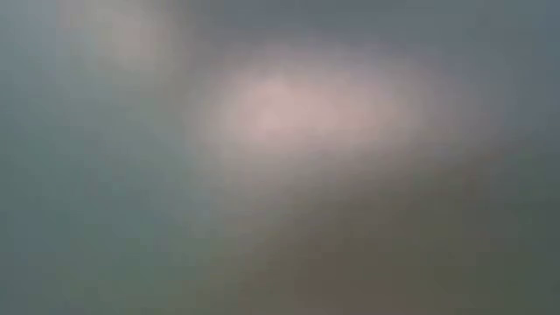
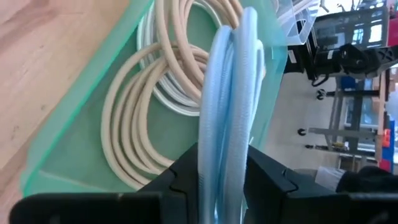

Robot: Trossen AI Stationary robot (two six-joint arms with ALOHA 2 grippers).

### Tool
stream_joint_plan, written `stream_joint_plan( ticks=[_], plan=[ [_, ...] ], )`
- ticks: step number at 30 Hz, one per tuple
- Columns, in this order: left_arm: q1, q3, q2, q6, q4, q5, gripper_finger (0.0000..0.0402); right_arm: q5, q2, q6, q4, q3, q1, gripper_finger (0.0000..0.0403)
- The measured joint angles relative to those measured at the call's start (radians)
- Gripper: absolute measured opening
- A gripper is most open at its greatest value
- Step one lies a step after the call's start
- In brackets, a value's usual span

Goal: Pick & Place USB Port
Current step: Put the left blue hdmi cable into the green bin, then put the white charger cable into the white transparent bin

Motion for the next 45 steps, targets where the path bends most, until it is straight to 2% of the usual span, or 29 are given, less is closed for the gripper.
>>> stream_joint_plan(
  ticks=[18,24,27,37,40,45],
  plan=[
    [0.000,0.001,0.000,0.058,-0.134,-0.075,0.0106,0.019,0.000,0.001,-0.006,0.000,-0.009,0.0215],
    [0.003,0.120,0.000,0.165,-0.310,-0.155,0.0106,0.019,0.000,0.001,-0.014,0.000,-0.013,0.0215],
    [0.022,0.172,0.000,0.188,-0.370,-0.159,0.0106,0.018,0.000,0.008,-0.017,0.000,-0.015,0.0215],
    [0.028,0.180,0.041,0.161,-0.388,-0.071,0.0106,0.018,0.000,0.021,-0.025,0.000,-0.022,0.0215],
    [0.011,0.180,0.075,0.142,-0.344,-0.076,0.0106,0.017,0.000,0.028,-0.032,0.000,-0.022,0.0215],
    [0.008,0.180,0.053,0.157,-0.335,-0.125,0.0106,0.015,0.000,0.028,-0.038,0.000,-0.010,0.0215]
  ],
)
